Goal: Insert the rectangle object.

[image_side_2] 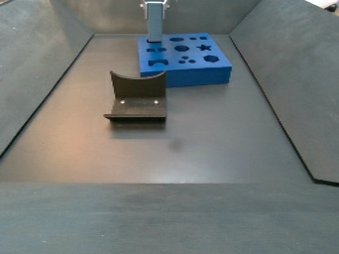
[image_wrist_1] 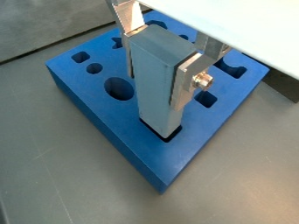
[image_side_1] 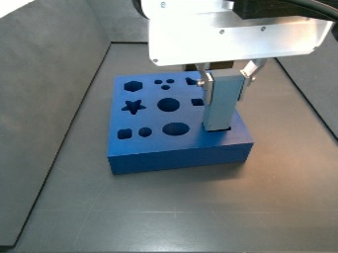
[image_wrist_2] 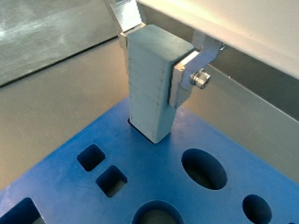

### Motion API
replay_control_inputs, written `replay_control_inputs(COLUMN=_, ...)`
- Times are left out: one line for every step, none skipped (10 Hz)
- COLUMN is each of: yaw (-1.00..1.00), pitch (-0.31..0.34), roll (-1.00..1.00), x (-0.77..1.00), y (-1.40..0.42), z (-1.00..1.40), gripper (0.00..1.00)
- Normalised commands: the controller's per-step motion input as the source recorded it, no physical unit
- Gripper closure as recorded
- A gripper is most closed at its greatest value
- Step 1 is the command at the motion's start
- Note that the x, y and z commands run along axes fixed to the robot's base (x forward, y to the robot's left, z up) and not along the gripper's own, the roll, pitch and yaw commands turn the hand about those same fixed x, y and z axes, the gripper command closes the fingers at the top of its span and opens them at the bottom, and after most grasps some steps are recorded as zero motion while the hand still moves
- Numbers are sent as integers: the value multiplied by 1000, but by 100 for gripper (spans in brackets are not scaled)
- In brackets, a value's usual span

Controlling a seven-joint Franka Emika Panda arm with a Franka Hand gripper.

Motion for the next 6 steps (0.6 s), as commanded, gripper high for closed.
replay_control_inputs(yaw=-109, pitch=271, roll=0, x=246, y=-77, z=-669, gripper=100)
replay_control_inputs(yaw=-74, pitch=269, roll=0, x=237, y=-100, z=-680, gripper=100)
replay_control_inputs(yaw=-23, pitch=260, roll=0, x=154, y=-114, z=-703, gripper=100)
replay_control_inputs(yaw=0, pitch=217, roll=0, x=97, y=-123, z=-789, gripper=100)
replay_control_inputs(yaw=0, pitch=76, roll=-117, x=0, y=0, z=-580, gripper=100)
replay_control_inputs(yaw=43, pitch=-11, roll=-143, x=-43, y=51, z=0, gripper=100)
